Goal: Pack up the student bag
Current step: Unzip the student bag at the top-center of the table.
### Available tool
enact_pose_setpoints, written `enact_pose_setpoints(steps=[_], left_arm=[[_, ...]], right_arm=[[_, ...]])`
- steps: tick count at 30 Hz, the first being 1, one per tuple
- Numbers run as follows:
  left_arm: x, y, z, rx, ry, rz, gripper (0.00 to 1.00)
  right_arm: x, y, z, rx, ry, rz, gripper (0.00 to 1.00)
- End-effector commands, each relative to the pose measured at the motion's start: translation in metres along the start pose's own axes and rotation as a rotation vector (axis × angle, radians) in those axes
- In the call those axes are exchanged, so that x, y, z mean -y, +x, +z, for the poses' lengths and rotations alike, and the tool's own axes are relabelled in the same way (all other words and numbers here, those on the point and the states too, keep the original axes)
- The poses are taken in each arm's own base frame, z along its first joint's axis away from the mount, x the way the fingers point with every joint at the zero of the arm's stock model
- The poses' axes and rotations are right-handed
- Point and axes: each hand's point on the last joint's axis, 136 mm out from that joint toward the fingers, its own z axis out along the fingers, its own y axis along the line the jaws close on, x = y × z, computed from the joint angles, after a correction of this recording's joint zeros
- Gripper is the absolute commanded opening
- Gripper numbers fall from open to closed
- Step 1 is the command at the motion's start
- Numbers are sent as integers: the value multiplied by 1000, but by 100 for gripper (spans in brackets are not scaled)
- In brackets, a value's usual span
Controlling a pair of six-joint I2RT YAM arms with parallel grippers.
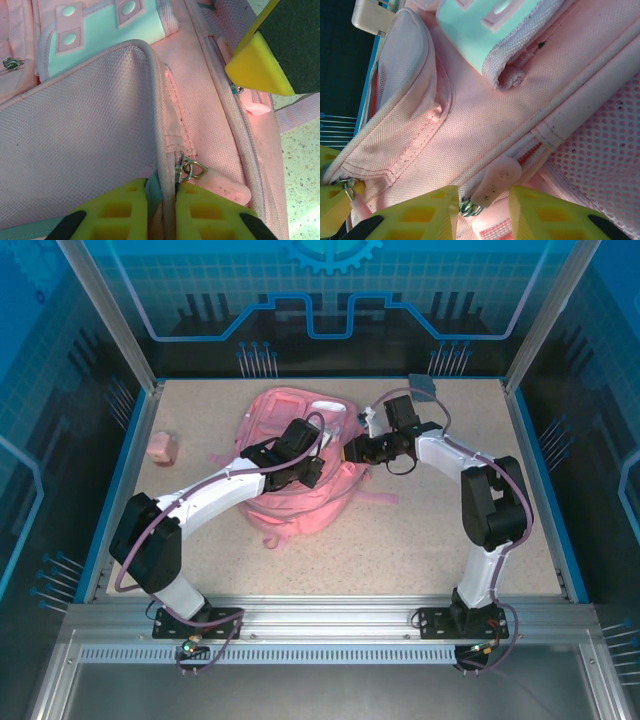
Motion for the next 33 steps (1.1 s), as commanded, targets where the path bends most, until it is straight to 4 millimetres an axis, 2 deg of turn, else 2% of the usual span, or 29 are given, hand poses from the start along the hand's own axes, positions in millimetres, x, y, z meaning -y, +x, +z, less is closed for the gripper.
enact_pose_setpoints(steps=[1,8,12,15,20,24,28,33], left_arm=[[14,-36,-20,137,88,-35,0],[17,-36,-19,135,102,-38,0],[18,-36,-18,133,105,-42,0],[18,-36,-17,131,106,-46,0],[18,-36,-15,126,106,-57,0],[19,-37,-13,118,107,-69,0],[21,-38,-10,112,119,-89,0],[26,-43,-8,112,147,-117,0]], right_arm=[[-2,-4,0,-5,-3,13,34],[4,-14,7,-8,21,50,39],[7,-16,10,-9,23,70,38],[7,-16,10,-9,25,76,32],[6,-13,7,-10,31,78,14],[3,-7,-2,6,42,69,6],[-12,5,-11,31,-18,36,0],[-37,27,-17,57,-138,1,0]])
